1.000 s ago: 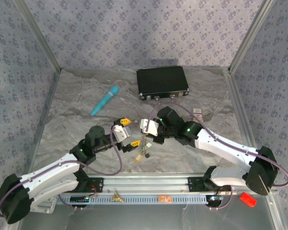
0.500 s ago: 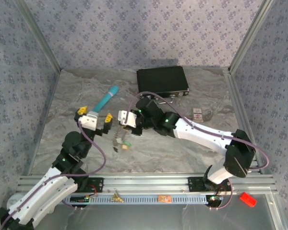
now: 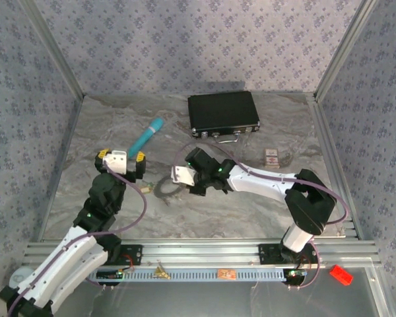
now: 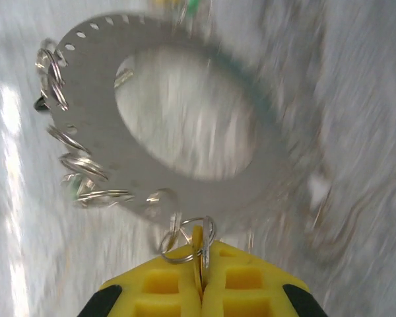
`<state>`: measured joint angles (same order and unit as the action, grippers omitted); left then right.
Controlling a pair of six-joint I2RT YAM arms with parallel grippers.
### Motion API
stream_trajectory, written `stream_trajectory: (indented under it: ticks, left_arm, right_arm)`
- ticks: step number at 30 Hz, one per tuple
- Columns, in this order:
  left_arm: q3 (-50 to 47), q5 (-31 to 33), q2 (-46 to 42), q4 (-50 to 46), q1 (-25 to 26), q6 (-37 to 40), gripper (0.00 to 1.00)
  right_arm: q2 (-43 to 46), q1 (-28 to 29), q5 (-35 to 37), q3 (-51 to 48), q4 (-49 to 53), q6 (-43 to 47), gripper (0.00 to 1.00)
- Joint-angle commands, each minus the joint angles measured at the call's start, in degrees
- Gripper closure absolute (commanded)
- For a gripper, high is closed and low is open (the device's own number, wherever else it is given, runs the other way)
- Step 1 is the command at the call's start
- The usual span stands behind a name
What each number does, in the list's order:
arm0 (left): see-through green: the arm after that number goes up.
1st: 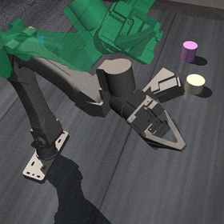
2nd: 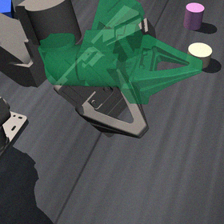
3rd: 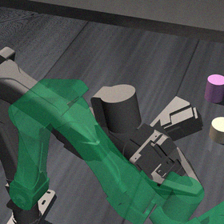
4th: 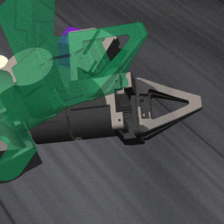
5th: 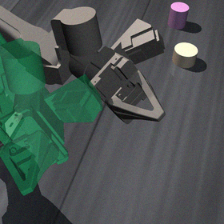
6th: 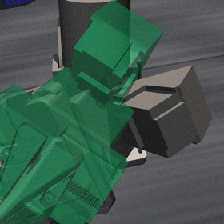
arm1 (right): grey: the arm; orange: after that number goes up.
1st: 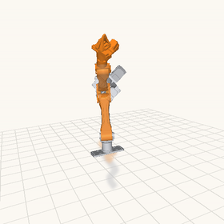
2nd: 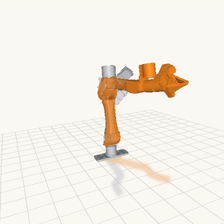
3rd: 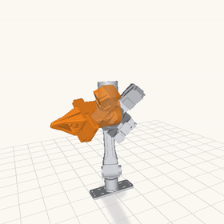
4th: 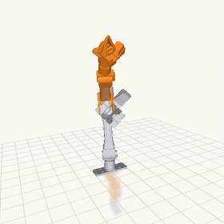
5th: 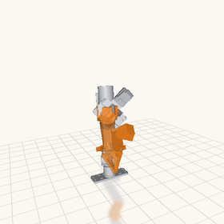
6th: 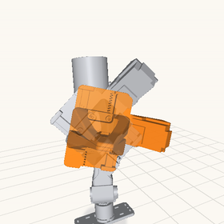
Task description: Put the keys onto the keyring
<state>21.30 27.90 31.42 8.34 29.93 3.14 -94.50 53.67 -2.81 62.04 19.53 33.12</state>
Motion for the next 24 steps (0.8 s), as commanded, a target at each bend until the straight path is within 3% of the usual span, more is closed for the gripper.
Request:
stream_trajectory:
  ticks: [1, 7, 12, 16, 20, 24]
  left_arm:
    - [-1.14, 0.80, 1.66, 1.21, -1.05, -1.48, 0.01]
    - [-2.70, 1.61, 5.68, 2.89, -3.11, -1.71, 0.00]
    - [-4.23, 6.40, 7.63, 7.15, -3.63, -0.91, 0.01]
    - [-4.43, 6.16, 10.00, 8.78, -5.15, -0.26, 0.01]
    - [-4.17, 2.39, 14.45, 11.31, -9.09, -0.60, 0.01]
    - [-4.10, -1.98, 20.23, 14.77, -13.73, -1.71, 0.00]
  right_arm:
    - [2.99, -0.91, 7.77, -1.91, 9.01, 2.68, 1.00]
    - [3.60, -1.94, 15.64, -7.75, 12.78, 1.93, 0.99]
    - [2.90, -3.04, 19.07, -9.88, 14.64, 2.05, 0.77]
    - [4.82, -5.48, 19.67, -10.80, 16.84, 1.45, 0.67]
    - [13.33, -11.21, 14.52, -10.45, 15.24, -3.00, 0.64]
    - [27.10, -20.83, 3.90, -14.84, 0.85, -11.34, 0.60]
